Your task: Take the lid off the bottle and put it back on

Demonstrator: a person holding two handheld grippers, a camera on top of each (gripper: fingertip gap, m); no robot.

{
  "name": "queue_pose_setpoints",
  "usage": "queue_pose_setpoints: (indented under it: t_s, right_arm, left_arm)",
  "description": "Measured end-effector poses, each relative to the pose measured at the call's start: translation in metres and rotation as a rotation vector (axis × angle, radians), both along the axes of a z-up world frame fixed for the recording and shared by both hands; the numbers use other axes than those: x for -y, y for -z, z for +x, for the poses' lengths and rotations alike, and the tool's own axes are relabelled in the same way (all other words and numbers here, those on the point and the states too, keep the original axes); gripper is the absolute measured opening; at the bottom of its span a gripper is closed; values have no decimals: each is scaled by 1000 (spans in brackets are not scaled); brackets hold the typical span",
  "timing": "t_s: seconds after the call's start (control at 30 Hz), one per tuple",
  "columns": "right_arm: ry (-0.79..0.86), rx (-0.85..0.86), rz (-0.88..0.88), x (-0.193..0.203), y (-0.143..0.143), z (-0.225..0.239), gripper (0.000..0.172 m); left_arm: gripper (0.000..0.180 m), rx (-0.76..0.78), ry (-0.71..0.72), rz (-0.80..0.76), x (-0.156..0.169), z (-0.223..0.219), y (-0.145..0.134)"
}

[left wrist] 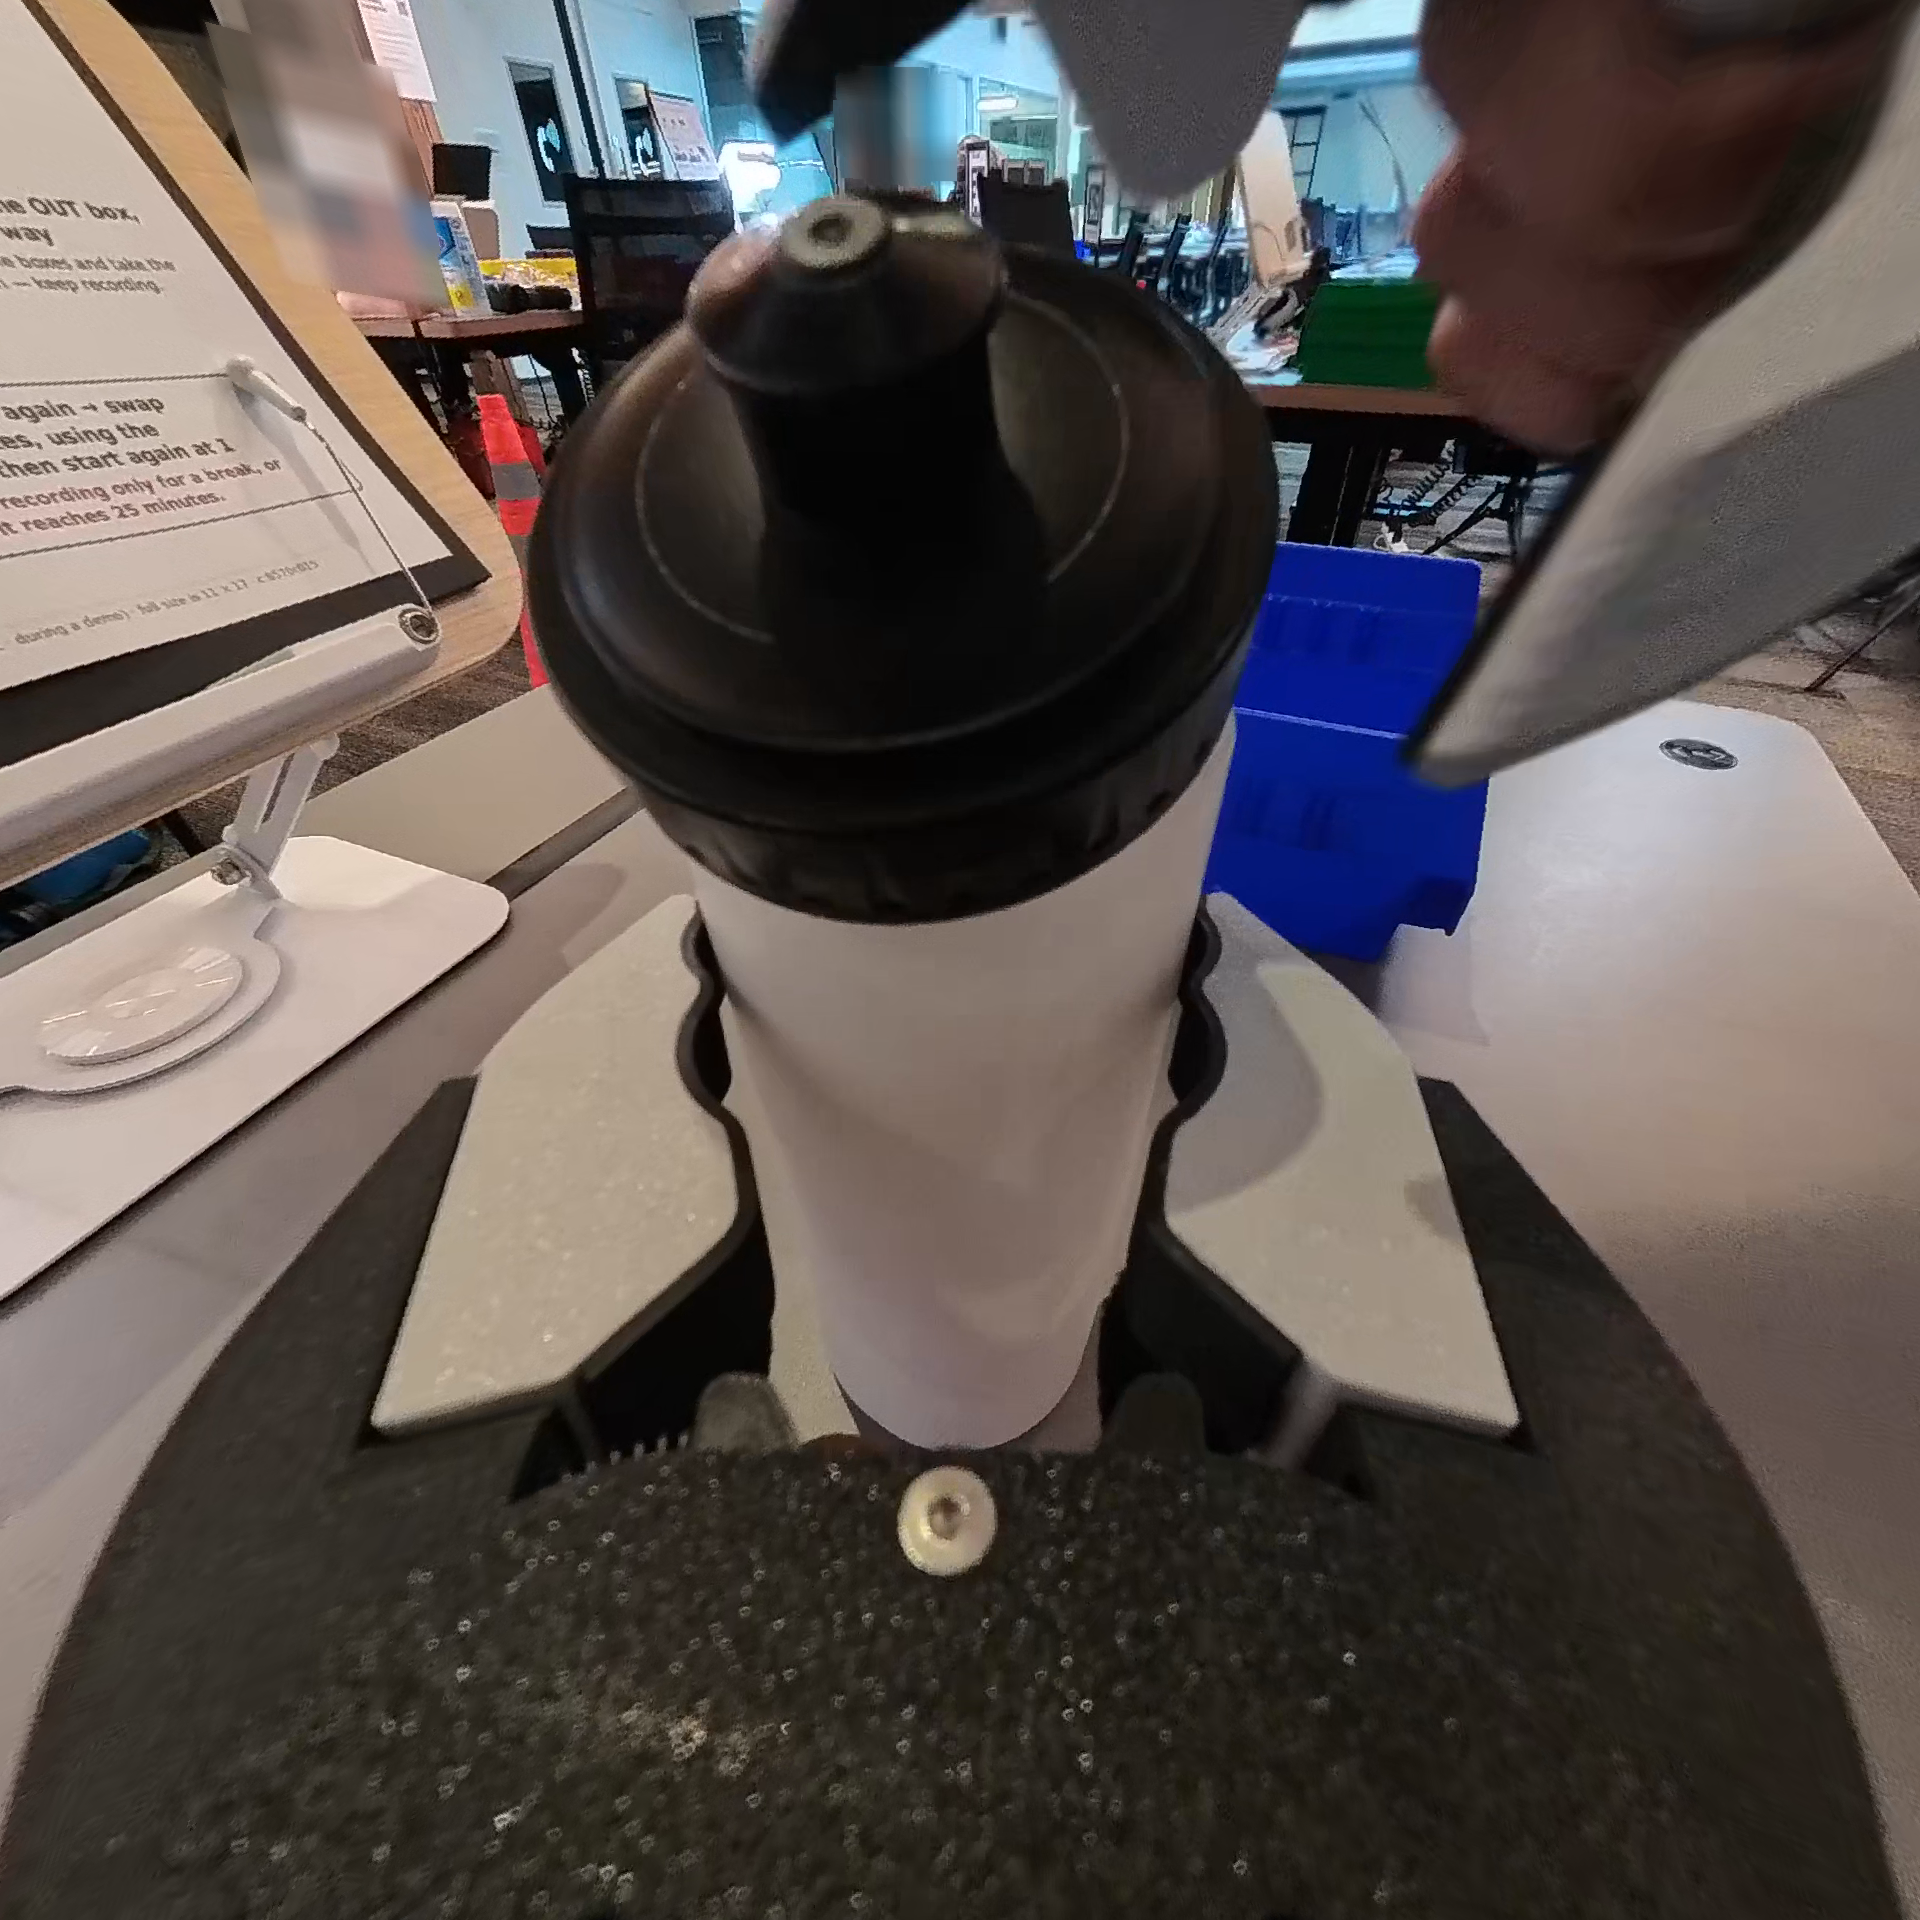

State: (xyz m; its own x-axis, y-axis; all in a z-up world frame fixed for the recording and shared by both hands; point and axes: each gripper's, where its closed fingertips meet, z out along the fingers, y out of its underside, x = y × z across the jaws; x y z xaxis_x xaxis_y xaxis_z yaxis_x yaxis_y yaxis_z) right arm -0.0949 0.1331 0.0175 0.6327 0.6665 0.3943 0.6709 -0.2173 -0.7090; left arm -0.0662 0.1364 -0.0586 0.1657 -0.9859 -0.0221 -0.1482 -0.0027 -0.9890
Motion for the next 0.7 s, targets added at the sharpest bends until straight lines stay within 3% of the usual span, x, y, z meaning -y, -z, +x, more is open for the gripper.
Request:
queue_pose_setpoints:
  t_s: [0.13, 0.17, 0.2, 0.27, 0.5, 0.7]
  right_arm:
    - [8, -76, 39, -17, 14, 1, 99]
    - [4, -77, 37, -20, 19, 0, 94]
    - [-29, -77, 26, -18, 24, -5, 78]
    - [-63, -95, 80, -15, 20, -9, 74]
    - [-46, -241, 284, 12, -35, 10, 74]
    - [208, -375, 420, 32, -91, 107, 74]
  left_arm:
    - [84, 1, 1, -1, 0, 0, 0]
    - [84, 2, 2, -3, 0, 0, 0]
    - [84, 2, 2, -4, 0, 0, 0]
    - [84, 1, 3, -3, 0, 0, 0]
    - [84, 4, 3, -6, 0, 0, 1]
    - [84, 4, 5, -7, 0, 0, 1]
